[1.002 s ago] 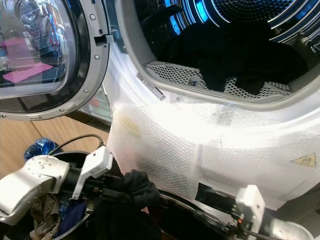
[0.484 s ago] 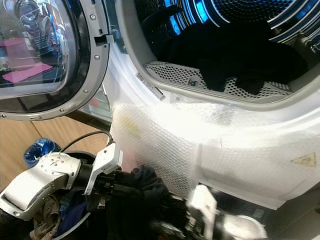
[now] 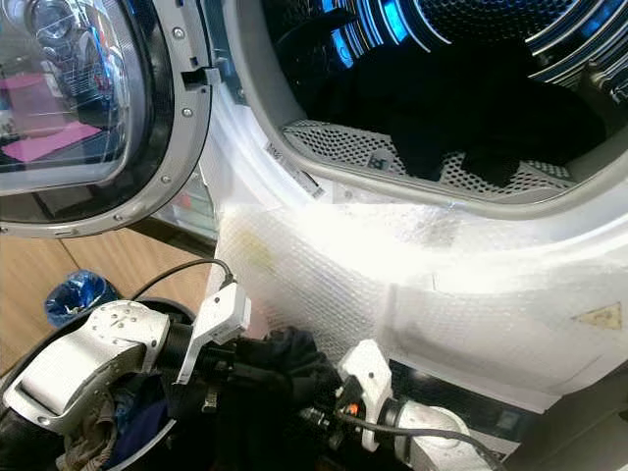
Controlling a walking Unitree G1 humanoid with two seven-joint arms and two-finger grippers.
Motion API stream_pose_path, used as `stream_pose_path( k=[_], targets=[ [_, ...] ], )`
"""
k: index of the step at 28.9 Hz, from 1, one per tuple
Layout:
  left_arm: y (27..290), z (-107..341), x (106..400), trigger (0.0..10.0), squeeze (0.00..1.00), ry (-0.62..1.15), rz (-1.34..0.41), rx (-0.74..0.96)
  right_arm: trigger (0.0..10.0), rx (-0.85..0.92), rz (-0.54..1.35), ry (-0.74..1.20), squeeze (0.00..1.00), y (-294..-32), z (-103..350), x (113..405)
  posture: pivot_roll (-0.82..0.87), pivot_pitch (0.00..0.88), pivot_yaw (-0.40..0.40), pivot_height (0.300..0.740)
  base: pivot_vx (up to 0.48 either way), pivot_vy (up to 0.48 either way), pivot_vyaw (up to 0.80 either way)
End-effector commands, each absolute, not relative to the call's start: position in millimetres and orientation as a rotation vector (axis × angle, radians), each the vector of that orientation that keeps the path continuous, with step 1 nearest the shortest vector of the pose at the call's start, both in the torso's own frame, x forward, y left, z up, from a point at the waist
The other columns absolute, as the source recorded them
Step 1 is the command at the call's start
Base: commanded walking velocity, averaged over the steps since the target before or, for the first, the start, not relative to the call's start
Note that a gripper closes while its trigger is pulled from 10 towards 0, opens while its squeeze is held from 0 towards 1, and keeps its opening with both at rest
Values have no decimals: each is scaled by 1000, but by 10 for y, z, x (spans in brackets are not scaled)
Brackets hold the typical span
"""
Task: Clothes washing
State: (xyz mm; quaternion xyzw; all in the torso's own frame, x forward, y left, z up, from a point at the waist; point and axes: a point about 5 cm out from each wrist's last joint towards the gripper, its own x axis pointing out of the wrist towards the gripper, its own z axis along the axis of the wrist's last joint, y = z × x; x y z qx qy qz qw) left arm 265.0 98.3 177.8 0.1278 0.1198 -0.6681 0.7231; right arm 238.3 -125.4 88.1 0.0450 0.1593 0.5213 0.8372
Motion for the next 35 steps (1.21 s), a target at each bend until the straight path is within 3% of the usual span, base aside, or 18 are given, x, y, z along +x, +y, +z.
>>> stream_pose_path(
  k=[1,5,6,7,13,21,35],
  targets=[
    [973,1915,2650,0,0,207,-1491,313,10000,134,1182,291,1000,-1271,970,2323,-41,10,56,740,0,0,0],
    [980,1914,2649,0,0,210,-1498,325,10000,155,1295,307,1000,-1310,992,2199,-41,10,56,740,0,0,0],
    [978,1918,2661,0,0,208,-1495,327,10000,150,1317,318,824,-1306,994,2183,-44,10,59,740,0,0,0],
    [974,1929,2682,0,0,204,-1492,331,10000,134,1350,331,16,-1290,999,2163,-45,13,57,740,0,0,0],
    [916,1960,2725,0,0,181,-1490,331,10000,29,1399,363,0,-1205,952,2161,-48,23,58,740,0,0,0],
    [762,2071,2760,0,0,117,-1507,306,10000,30,1008,341,0,-968,828,2671,-37,19,56,740,0,0,0],
    [649,2116,2733,0,0,91,-1555,299,10000,94,1052,301,0,-787,805,2671,-28,0,70,740,0,0,0]
  ],
)
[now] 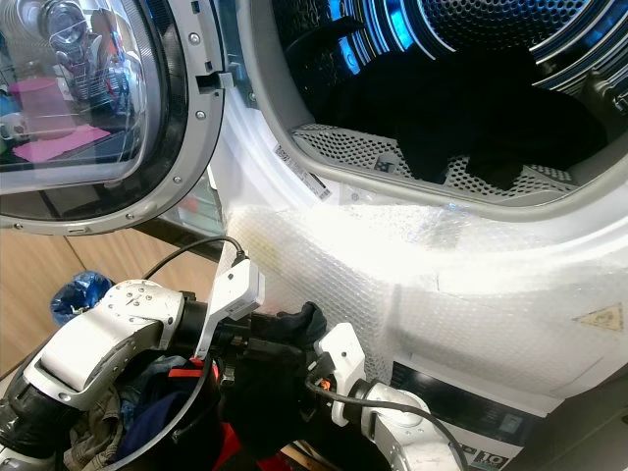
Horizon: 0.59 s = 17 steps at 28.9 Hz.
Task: Clothes washing
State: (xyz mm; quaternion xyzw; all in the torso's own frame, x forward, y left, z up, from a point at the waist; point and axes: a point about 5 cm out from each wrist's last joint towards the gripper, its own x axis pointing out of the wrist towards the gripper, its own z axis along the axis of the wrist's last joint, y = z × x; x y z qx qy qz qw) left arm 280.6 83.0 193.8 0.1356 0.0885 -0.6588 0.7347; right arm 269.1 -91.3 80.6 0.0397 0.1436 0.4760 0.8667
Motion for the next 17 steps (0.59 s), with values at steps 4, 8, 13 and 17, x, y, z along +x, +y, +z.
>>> stream_pose_path(
  k=[4,8,13,17],
  targets=[
    [627,2144,2693,0,0,81,-1590,280,10000,89,1088,314,0,-830,733,2618,-28,0,71,740,0,0,0],
    [770,2139,2710,0,0,100,-1551,290,10000,-46,1039,355,0,-1157,591,2612,-25,9,77,740,0,0,0],
    [950,2110,2692,0,0,155,-1543,330,10000,-241,991,468,0,-1614,446,2576,-26,16,79,740,0,0,0],
    [1151,1977,2641,0,0,271,-1548,431,10000,-285,936,493,0,-1920,471,2592,-28,23,80,740,0,0,0]
  ],
)
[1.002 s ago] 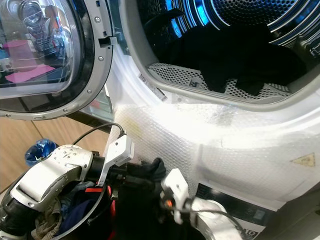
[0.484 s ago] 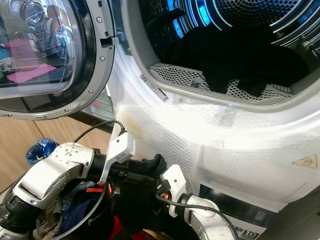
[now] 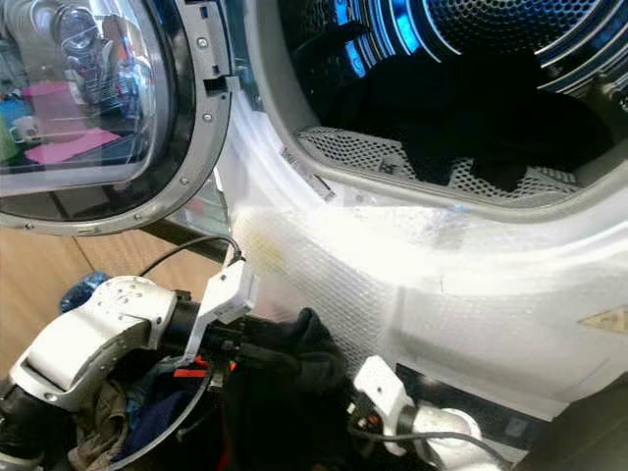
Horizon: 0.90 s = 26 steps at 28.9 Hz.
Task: Clothes washing
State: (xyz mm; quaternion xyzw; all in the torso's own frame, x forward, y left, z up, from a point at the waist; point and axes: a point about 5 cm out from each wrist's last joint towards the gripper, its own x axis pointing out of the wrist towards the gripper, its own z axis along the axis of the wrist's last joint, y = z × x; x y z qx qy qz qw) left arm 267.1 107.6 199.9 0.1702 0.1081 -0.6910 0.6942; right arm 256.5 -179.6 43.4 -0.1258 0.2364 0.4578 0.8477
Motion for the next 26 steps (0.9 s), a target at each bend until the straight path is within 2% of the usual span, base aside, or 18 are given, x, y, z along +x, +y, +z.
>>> stream_pose_path(
  k=[1,5,7,9,12,17,22,23,26],
  targets=[
    [1181,1950,2635,0,0,292,-1544,446,10000,-289,927,496,0,-1962,479,2596,-28,23,80,740,0,0,0],
    [1339,1707,2602,0,0,446,-1515,608,10000,-325,887,505,0,-2147,509,2611,-26,24,80,740,0,0,0],
    [1409,1530,2625,0,0,520,-1469,709,10000,-343,810,497,0,-2283,542,2671,-23,22,84,740,0,0,0],
    [1427,1452,2646,0,0,543,-1445,750,10000,-339,768,479,0,-2348,581,2708,-22,23,84,740,0,0,0],
    [1369,1377,2699,0,0,523,-1413,733,10000,-326,722,455,0,-2459,661,2746,-26,23,83,740,0,0,0],
    [1193,1349,2783,0,0,435,-1390,701,10000,-261,760,397,0,-2575,851,2701,-38,22,83,740,0,0,0],
    [1105,1357,2873,0,0,370,-1358,715,10000,-200,941,403,0,-2474,956,2526,-53,18,85,740,0,0,0],
    [1054,1383,2912,0,0,319,-1336,720,10000,-136,1029,394,0,-2337,995,2452,-57,17,86,740,0,0,0],
    [969,1435,2911,0,0,274,-1358,687,10000,-109,1142,383,0,-2164,1012,2345,-59,16,87,740,0,0,0]
  ],
)
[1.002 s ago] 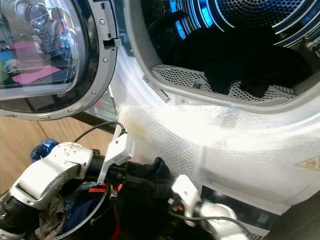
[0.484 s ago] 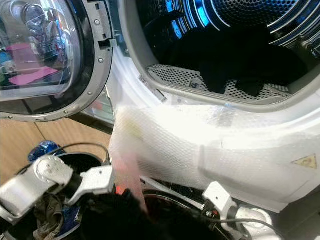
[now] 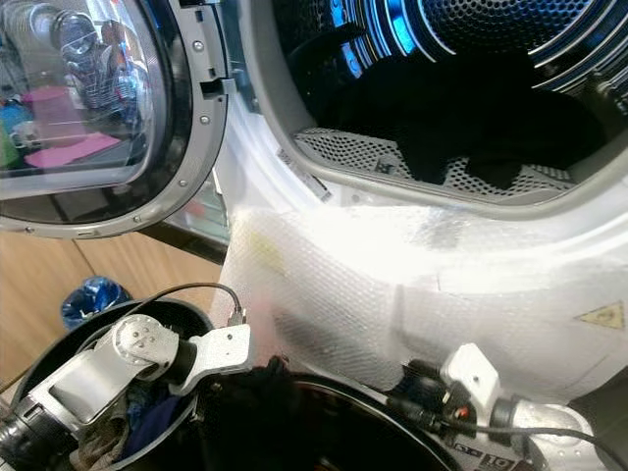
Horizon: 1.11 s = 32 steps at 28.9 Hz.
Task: Clothes washing
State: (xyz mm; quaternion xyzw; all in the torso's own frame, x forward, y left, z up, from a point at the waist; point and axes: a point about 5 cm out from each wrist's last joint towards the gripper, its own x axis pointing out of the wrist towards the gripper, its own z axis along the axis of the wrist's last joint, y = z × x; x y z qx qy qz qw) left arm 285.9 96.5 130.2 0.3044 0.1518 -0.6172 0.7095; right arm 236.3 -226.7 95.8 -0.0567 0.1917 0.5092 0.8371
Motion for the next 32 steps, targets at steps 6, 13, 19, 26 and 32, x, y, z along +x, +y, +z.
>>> stream_pose_path(
  k=[6,13,19,26,32],
  targets=[
    [802,1451,2895,0,0,222,-1406,640,10000,-110,1266,469,0,-1912,857,2151,-67,5,87,740,0,0,0],
    [693,1452,2868,0,0,202,-1452,593,10000,-57,1237,432,0,-1676,840,2148,-69,3,87,740,0,0,0],
    [581,1471,2846,0,0,177,-1486,578,10000,114,1059,287,0,-1564,993,2385,-74,13,92,740,0,0,0],
    [510,1500,2800,0,0,167,-1528,545,10000,137,1031,275,0,-1553,989,2376,-77,24,90,740,0,0,0],
    [542,1434,2745,0,0,206,-1555,564,10000,207,850,198,0,-1697,1123,2596,-77,28,94,740,0,0,0]
  ],
)
